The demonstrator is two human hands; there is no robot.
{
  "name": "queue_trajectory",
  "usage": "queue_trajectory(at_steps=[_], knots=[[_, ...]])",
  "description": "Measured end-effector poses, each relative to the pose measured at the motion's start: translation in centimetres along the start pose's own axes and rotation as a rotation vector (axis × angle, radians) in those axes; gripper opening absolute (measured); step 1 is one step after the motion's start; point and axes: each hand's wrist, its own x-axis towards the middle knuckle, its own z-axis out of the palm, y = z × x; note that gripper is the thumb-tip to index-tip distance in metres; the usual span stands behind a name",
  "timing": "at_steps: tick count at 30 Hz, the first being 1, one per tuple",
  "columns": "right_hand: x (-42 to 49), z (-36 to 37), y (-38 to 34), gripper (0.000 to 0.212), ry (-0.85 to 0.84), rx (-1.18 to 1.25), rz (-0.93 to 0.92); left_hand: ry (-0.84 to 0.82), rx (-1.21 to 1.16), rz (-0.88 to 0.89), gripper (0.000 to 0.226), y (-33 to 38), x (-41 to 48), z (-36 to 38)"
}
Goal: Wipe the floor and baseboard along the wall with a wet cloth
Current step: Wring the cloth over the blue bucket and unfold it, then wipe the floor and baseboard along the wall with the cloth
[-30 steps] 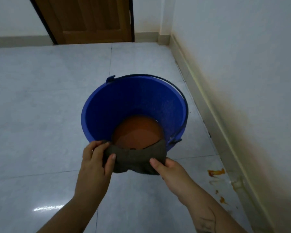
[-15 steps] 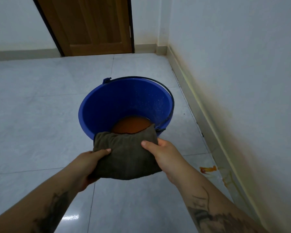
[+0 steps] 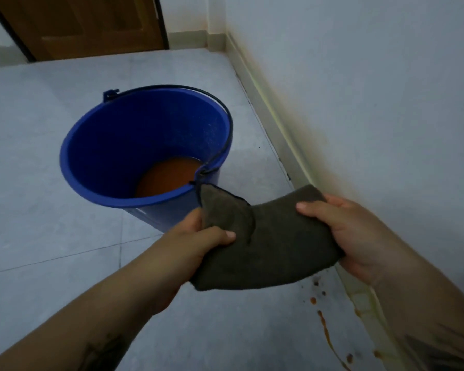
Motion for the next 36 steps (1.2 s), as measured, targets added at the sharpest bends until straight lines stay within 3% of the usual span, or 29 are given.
queue_trajectory(at_steps=[3, 8, 10, 17, 20, 22, 25, 27, 29, 33, 36], knots=[[0.9, -2.7, 5.2, 0.024, 0.098, -0.01, 0.181, -0.075, -0.005, -0.141, 0.035, -2.9, 4.0, 1.8], [3.1, -3.5, 14.0, 0.024, 0.183, -0.085, 0.566, -0.078, -0.02, -0.447, 0.026, -9.4, 10.1, 4.4], [5.0, -3.7, 14.9, 0.022, 0.194, -0.135, 0.61, -0.051, -0.024, -0.501, 0.022, -10.6, 11.9, 5.4], [14.4, -6.4, 12.7, 0.024, 0.33, -0.304, 0.232, -0.048, -0.098, -0.093, 0.06, -12.2, 20.3, 6.7], [17.7, -8.3, 13.8, 0.031, 0.41, -0.644, 0.119, -0.108, -0.067, -0.063, 0.066, -13.8, 22.8, 7.8], [18.3, -8.8, 15.5, 0.035, 0.481, -0.965, 0.051, -0.062, 0.197, 0.001, 0.068, -16.1, 23.8, 8.0], [18.9, -8.3, 18.8, 0.031, 0.53, -1.315, -0.162, 0.101, 0.936, 0.033, 0.091, -19.9, 24.7, 6.5], [20.4, -7.4, 19.9, 0.041, 0.472, -1.348, -0.253, 0.0, 1.124, -0.074, 0.117, -21.4, 24.7, 5.7], [23.0, -6.3, 20.0, 0.059, 0.355, -1.302, -0.215, -0.088, 1.171, -0.138, 0.135, -21.9, 25.0, 5.8], [27.3, -5.7, 22.2, 0.085, 0.112, -1.435, -0.023, -0.06, 1.221, -0.183, 0.147, -22.3, 26.0, 6.5], [26.1, -6.6, 25.8, 0.086, 0.312, -1.485, -0.073, -0.066, 1.229, -0.158, 0.147, -22.9, 26.2, 6.4]])
